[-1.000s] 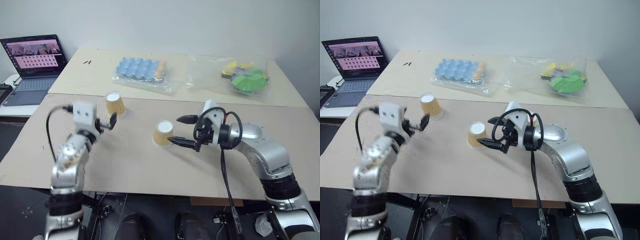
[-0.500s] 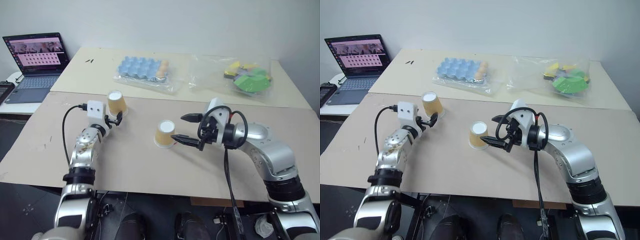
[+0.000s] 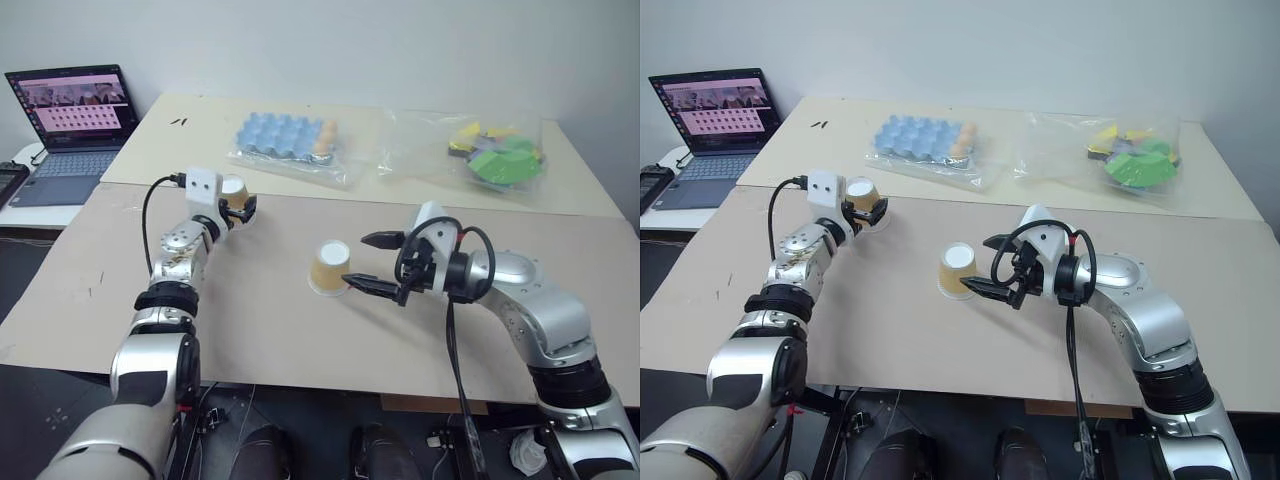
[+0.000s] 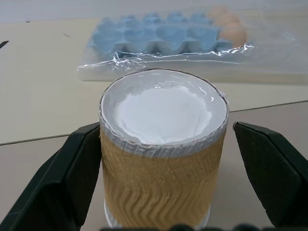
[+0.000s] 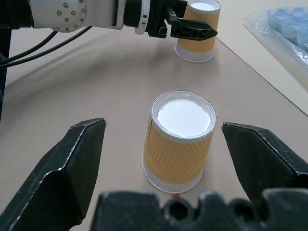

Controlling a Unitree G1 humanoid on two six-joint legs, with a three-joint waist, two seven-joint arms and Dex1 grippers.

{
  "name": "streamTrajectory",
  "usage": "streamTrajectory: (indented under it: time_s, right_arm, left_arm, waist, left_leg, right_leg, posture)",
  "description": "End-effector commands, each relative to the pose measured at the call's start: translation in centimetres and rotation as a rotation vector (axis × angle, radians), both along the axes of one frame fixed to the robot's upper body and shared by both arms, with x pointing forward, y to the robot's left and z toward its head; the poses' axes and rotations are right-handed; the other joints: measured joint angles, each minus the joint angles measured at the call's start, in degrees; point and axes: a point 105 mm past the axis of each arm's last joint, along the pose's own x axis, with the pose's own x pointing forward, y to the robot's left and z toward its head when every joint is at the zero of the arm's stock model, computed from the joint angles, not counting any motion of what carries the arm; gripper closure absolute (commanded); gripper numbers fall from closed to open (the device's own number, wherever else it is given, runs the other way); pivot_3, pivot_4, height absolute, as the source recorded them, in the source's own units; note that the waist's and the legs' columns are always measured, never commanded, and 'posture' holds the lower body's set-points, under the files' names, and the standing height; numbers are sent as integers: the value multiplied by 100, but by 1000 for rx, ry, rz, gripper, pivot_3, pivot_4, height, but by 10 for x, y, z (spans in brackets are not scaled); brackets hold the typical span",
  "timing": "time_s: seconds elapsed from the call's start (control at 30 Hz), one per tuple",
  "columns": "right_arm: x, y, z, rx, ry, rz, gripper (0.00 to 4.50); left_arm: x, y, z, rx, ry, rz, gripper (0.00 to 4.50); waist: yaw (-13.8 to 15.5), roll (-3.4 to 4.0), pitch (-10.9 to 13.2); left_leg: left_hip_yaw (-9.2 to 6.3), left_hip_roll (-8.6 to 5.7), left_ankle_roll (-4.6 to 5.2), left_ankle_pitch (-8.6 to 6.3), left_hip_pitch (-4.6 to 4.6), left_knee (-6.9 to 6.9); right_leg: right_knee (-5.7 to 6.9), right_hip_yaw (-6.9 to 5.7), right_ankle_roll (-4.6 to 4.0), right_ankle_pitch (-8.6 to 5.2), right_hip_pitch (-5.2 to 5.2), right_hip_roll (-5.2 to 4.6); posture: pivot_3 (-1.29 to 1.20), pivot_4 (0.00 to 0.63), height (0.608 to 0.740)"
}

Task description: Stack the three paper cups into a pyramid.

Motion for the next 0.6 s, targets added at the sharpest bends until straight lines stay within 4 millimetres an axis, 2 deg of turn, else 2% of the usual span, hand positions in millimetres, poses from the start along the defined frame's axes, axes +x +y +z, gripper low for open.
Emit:
streamTrajectory:
  time_s: [0.03, 0.07, 0.13, 0.27, 0.33, 0.47, 0.6]
  right_arm:
    - [-4, 1, 13, 25, -46, 13, 0]
    - [-4, 1, 13, 25, -46, 12, 0]
    - [-4, 1, 12, 22, -44, 11, 0]
    - [-4, 2, 10, 19, -40, 13, 0]
    - [-4, 3, 9, 17, -38, 14, 0]
    - [-3, 2, 7, 15, -35, 3, 0]
    - [-2, 0, 6, 14, -35, -10, 0]
  left_arm:
    - [4, -1, 21, -15, -64, -5, 527]
    - [4, -1, 22, -13, -66, -4, 663]
    - [4, -1, 24, 5, -79, -10, 1402]
    - [0, -2, 34, 49, -142, -48, 1402]
    - [-9, -11, 37, 83, -182, -140, 1402]
    - [-48, -31, 19, 184, -169, -426, 1402]
    - [-95, -40, 1, 200, -51, -674, 1402]
  waist:
    - [-7, 0, 0]
    - [-10, 0, 0]
    - [-16, 0, 0]
    - [-28, 0, 0]
    - [-40, 0, 0]
    - [-97, 1, 0]
    - [-128, 1, 0]
  left_leg:
    - [0, -1, 0, 0, 0, 0]
    - [-1, 0, 0, 0, 0, 0]
    - [-1, 0, 0, 0, 0, 0]
    - [-1, 0, 0, 0, -1, 0]
    - [-1, 0, 0, 0, -1, 0]
    - [0, 2, 0, 0, -1, -4]
    - [2, 14, -1, 0, -2, -4]
  right_leg:
    - [0, 0, 0, 0, 0, 0]
    - [0, 0, 0, 0, 0, 0]
    - [1, 0, 0, 0, 0, 0]
    - [2, 0, 0, 0, 0, 0]
    - [2, 0, 0, 0, -1, 0]
    - [10, 1, 0, 0, -1, 0]
    - [10, 3, 1, -1, -4, 4]
  posture:
    - [0, 150, 706]
    - [0, 150, 706]
    - [0, 150, 706]
    - [0, 150, 706]
    - [0, 150, 706]
    - [0, 150, 706]
    - [0, 150, 706]
